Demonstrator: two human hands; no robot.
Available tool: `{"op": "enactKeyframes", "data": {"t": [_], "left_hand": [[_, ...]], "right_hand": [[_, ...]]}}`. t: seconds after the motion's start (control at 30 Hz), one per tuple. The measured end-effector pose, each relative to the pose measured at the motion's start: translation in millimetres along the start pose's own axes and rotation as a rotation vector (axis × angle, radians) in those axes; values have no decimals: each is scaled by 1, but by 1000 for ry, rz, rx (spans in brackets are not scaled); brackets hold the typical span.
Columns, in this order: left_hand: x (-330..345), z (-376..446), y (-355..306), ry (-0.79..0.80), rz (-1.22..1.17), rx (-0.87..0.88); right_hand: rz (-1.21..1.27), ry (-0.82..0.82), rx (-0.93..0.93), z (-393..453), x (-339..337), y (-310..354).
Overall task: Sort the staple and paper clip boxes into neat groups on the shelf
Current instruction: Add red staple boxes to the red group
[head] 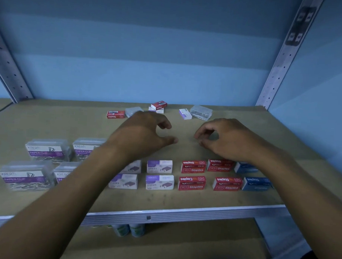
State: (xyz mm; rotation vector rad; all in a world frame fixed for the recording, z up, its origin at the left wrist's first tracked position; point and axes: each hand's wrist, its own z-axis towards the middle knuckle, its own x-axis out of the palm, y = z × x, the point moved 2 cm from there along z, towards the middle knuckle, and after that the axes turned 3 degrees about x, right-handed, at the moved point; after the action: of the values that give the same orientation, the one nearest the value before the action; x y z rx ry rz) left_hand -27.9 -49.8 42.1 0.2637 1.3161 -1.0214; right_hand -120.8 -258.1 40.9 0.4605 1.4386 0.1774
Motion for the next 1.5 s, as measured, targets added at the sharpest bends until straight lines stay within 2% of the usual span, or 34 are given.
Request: {"op": "enactKeyframes", "data": {"t": [0.27,0.43,0.67,1.0,1.5], "left_hand": [[-19,32,74,79,122,-109],[-29,44,113,114,213,-177],[-36,59,149,171,352,-157],[-26,74,161,188,348,-136],[-31,65,155,159,319,-67]], "right_hand": [[-135,-12,-115,77,12,30],[-249,36,-172,134,23,59],[-399,91,-172,189,48,78],[-452,80,-107,203,61,76],[-309,-51,-203,187,54,69]]}}
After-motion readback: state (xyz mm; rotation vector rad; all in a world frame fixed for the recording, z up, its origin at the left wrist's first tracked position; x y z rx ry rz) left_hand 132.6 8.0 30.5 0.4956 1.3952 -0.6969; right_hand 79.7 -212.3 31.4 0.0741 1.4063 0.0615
